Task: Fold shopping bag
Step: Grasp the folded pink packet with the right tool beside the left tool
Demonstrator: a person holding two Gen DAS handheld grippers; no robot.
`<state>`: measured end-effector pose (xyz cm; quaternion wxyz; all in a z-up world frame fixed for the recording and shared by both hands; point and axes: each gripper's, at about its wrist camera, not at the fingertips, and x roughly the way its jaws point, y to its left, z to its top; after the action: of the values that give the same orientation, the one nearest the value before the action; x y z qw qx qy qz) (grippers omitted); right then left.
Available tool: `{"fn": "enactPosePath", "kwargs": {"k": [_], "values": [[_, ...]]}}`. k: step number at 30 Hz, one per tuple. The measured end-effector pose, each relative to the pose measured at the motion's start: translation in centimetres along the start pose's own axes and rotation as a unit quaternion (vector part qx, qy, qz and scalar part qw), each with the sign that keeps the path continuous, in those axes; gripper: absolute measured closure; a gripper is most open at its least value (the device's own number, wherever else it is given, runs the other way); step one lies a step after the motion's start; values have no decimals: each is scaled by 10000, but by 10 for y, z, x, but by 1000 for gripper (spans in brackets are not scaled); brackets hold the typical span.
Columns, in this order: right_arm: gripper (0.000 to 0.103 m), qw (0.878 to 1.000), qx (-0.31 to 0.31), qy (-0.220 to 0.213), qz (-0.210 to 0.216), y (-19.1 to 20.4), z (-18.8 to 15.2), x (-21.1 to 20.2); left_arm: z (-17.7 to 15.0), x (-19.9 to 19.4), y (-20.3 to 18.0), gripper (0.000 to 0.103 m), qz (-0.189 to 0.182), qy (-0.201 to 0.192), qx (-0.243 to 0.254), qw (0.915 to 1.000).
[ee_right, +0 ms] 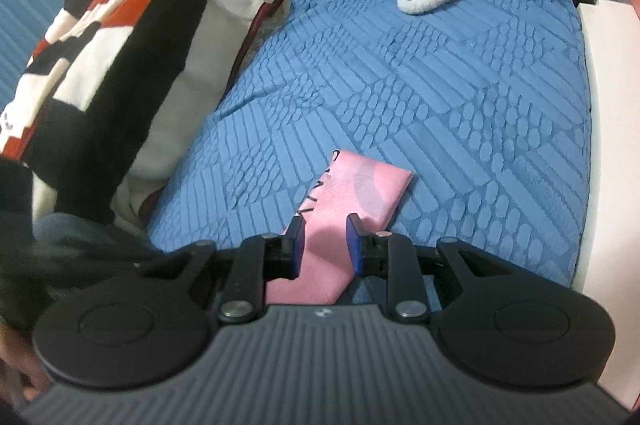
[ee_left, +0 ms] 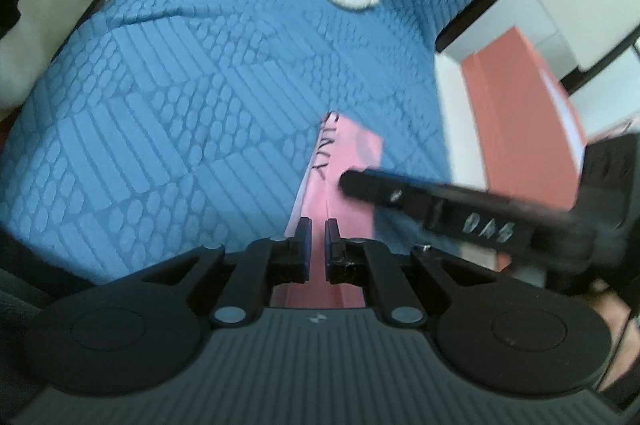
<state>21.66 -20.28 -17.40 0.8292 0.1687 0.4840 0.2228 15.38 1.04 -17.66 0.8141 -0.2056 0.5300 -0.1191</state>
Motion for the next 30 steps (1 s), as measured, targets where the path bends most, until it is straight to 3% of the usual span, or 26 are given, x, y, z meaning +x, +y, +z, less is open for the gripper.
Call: {"fn": "enactPosePath", "kwargs": {"k": [3, 10, 12, 18, 23, 25, 30], "values": [[77, 9996, 186, -198, 90, -6, 6, -3, -4, 2, -1, 97, 120, 33, 115, 9999], [60, 9961, 624, -621, 75, -23, 24, -6, -5, 4, -4, 97, 256, 27, 283, 9993], [56, 9956, 718, -594, 21, -28, 28, -2, -5, 4, -4, 97, 271, 21, 279, 9992], [56, 9956, 865, -347, 72, -37, 29, 10, -3, 5, -1, 96, 334, 15, 242, 9991], [60, 9928, 1097, -186, 446, -41, 27, 15, -3, 5, -1, 96, 343, 15, 252, 9991], [76, 9937, 1042, -118, 388, -38, 26, 16, -2, 5, 0, 96, 340, 6, 210, 9992], [83, 9957, 856, -212, 286, -29, 27, 9, 3, -3, 4, 96, 124, -195, 69, 9997]]}}
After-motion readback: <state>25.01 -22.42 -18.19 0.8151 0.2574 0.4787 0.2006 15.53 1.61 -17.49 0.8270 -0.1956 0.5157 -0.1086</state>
